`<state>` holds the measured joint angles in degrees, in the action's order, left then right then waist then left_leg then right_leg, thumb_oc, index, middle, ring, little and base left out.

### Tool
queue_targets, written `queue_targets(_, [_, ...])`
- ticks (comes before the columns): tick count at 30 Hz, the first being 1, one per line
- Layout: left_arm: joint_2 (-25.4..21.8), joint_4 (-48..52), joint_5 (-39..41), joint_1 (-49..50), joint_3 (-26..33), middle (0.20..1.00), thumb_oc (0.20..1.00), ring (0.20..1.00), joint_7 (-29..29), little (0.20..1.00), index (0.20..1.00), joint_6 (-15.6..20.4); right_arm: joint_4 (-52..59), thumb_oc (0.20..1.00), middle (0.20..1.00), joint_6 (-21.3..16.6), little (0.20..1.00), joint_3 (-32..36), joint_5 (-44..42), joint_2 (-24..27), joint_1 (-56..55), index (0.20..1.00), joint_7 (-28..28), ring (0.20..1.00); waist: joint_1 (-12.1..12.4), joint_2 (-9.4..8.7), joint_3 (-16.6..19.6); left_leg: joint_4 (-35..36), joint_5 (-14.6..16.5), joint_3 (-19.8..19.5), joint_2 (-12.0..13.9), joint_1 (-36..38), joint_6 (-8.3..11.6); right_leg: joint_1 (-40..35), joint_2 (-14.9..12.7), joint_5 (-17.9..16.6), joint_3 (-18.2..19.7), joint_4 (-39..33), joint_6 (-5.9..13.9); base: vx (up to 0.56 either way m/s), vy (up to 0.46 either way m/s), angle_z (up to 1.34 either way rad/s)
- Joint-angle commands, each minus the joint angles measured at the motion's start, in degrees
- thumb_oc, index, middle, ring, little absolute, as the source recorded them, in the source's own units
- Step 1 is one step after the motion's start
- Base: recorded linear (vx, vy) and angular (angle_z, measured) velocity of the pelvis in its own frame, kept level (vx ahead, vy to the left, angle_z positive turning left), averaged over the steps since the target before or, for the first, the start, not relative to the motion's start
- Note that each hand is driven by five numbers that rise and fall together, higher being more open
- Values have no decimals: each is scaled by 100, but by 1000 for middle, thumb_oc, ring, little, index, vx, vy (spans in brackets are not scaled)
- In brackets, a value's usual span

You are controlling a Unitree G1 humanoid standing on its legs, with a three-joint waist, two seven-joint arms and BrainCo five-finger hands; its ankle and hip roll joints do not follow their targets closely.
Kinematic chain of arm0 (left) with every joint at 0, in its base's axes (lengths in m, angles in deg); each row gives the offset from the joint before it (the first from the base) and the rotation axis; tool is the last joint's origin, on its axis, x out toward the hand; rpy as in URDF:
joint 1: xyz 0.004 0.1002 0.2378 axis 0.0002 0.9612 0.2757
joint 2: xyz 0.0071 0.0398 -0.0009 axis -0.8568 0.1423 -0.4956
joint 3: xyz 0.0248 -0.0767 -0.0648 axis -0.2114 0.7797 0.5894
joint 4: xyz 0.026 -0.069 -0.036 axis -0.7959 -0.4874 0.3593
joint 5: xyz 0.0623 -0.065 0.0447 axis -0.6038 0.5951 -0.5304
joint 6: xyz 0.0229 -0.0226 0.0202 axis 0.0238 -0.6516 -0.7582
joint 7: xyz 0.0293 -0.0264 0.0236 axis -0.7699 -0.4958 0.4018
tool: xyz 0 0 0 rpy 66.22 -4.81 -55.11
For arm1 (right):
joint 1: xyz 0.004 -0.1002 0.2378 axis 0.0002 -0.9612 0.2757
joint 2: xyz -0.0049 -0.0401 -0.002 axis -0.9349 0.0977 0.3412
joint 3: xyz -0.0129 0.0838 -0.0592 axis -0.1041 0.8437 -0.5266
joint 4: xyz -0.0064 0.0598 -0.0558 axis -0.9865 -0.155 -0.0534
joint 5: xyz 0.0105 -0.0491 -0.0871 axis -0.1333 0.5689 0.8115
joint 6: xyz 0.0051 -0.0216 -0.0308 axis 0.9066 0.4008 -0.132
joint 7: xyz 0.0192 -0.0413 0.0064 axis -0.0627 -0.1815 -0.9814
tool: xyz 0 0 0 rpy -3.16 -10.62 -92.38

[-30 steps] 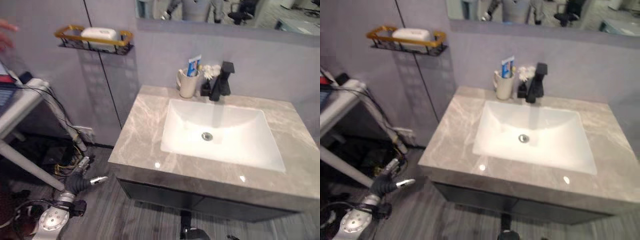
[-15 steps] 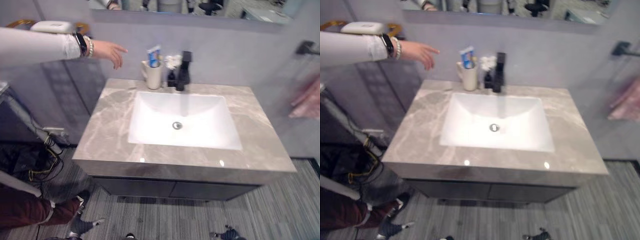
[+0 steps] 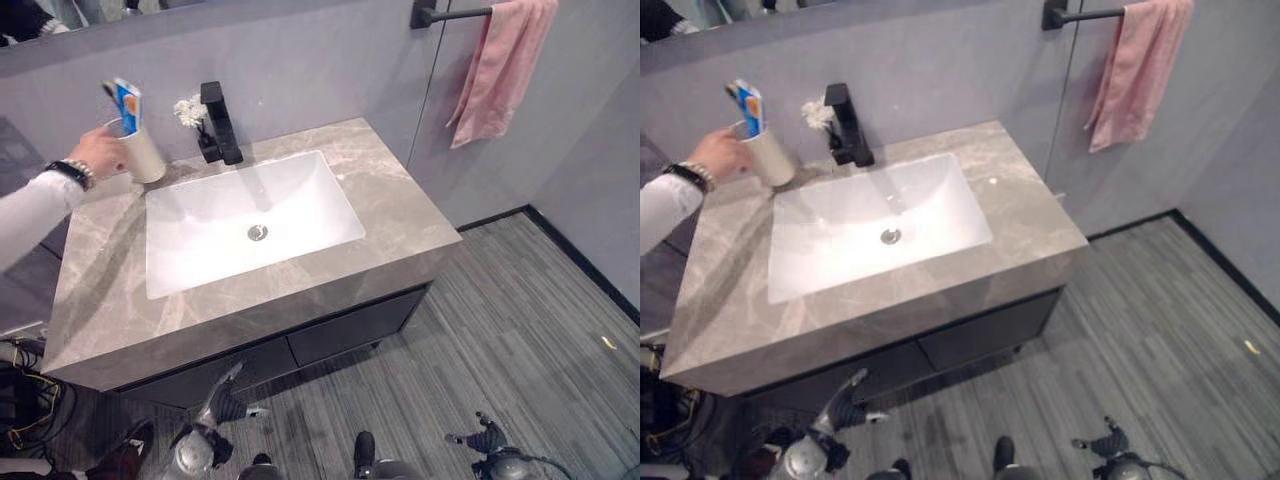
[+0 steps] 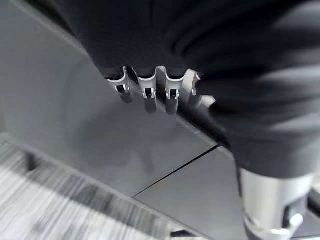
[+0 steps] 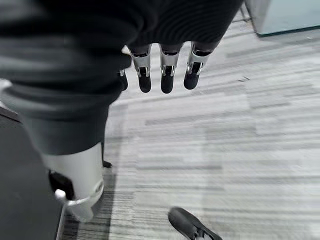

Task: Put brush and paste in cup on sink, flatten towel.

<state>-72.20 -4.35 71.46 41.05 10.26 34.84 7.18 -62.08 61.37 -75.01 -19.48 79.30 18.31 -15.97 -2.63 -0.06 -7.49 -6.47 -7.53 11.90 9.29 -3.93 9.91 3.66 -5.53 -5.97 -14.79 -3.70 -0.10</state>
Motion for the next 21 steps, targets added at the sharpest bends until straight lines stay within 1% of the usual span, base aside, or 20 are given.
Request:
queue_targets(1, [-323,624,-294,298,3,1000,1000,1000,-21,1000,1000,103,-101,1000,1000,-180,1000,208,-152,-147,150,1000,108,1000,-156,66,211,-331,995,538,-352,572,-557,-123,-69,416,-522,256,637,-54,150,47])
queue_targets(2, [-340,693,-327,306,15,1000,1000,1000,-45,1000,1000,132,-205,1000,1000,-161,1000,258,-208,-194,142,1000,86,1000,-160,95,230,-189,1073,553,-419,572,-589,-124,-118,385,-546,287,663,-17,102,52])
queue_targets(3, [-343,701,-326,310,17,1000,1000,1000,-49,1000,1000,129,-211,1000,1000,-165,1000,258,-209,-196,145,1000,86,1000,-163,92,232,-174,1067,551,-427,578,-595,-124,-125,386,-548,290,669,-26,186,51])
queue_targets(4, [-416,927,-311,361,65,1000,1000,1000,-65,1000,1000,136,-384,1000,1000,-138,1000,307,-257,-285,153,1000,56,1000,-126,98,247,44,1257,402,-620,592,-715,-125,-244,350,-553,383,718,-30,210,48])
queue_targets(5, [-454,1001,-304,404,84,1000,1000,1000,-71,1000,1000,166,-443,1000,1000,-132,1000,315,-263,-328,143,1000,39,1000,-98,109,248,142,1270,358,-686,609,-749,-117,-300,330,-580,427,750,-42,263,42])
queue_targets(7, [-543,1220,-291,528,197,1000,1000,1000,-129,1000,1000,167,-485,1000,1000,-115,1000,307,-252,-385,146,1000,-20,1000,-70,117,253,416,1234,296,-790,677,-836,-81,-402,263,-626,510,798,-44,198,23])
queue_targets(10, [-615,1280,-213,717,332,1000,1000,1000,-123,1000,1000,170,-515,1000,1000,-108,1000,225,-260,-508,255,1000,-70,1000,12,102,224,716,1124,110,-943,724,-955,75,-574,104,-647,711,924,-74,207,23])
queue_targets(12, [-628,1229,-163,784,364,1000,1000,1000,-132,1000,1000,148,-513,1000,1000,-99,1000,166,-288,-605,296,1000,-86,1000,44,72,215,970,1043,43,-1017,816,-1003,99,-672,36,-676,778,997,-59,150,41])
queue_targets(15, [-630,1240,-130,896,426,1000,1000,1000,-153,1000,1000,135,-491,1000,1000,-94,1000,97,-314,-683,314,1000,-127,1000,81,51,206,1052,1012,-34,-1064,839,-1041,97,-734,-1,-678,786,1022,-45,96,50])
queue_targets(16, [-612,1177,-87,913,423,1000,1000,1000,-148,1000,1000,115,-506,1000,1000,-79,1000,55,-319,-742,370,1000,-120,1000,112,13,228,1065,971,-117,-1126,801,-1087,97,-784,-74,-615,790,1052,-40,80,27])
queue_targets(17, [-623,1189,-68,922,400,1000,1000,1000,-167,1000,1000,103,-486,1000,1000,-81,1000,32,-328,-768,361,1000,-114,1000,70,24,225,1090,987,-196,-1121,827,-1098,124,-689,-9,-377,865,1038,-72,104,36])
queue_targets(18, [-646,1165,-34,919,376,1000,1000,1000,-172,1000,1000,109,-481,1000,1000,-89,1000,4,-362,-790,393,1000,-117,1000,-34,26,210,1099,945,-312,-1135,812,-1123,262,-467,73,188,970,985,-28,69,37])
queue_targets(19, [-674,1165,-22,924,384,1000,1000,1000,-179,1000,1000,107,-491,1000,1000,-90,1000,-16,-399,-797,391,1000,-123,1000,-69,44,188,1092,970,-353,-1129,841,-1134,305,-322,193,456,1025,972,-49,77,66])
queue_targets(20, [-695,1186,-14,927,417,1000,1000,1000,-195,1000,1000,102,-482,1000,1000,-98,1000,-36,-433,-801,384,1000,-120,1000,-66,32,207,1076,936,-359,-1146,803,-1144,304,-271,213,592,963,949,-19,54,74])
queue_targets(21, [-703,1193,-24,937,428,1000,1000,1000,-202,1000,1000,96,-459,1000,1000,-100,1000,-45,-439,-805,359,1000,-116,1000,-55,20,218,1076,948,-349,-1150,805,-1153,275,-274,218,568,918,929,-22,28,63])
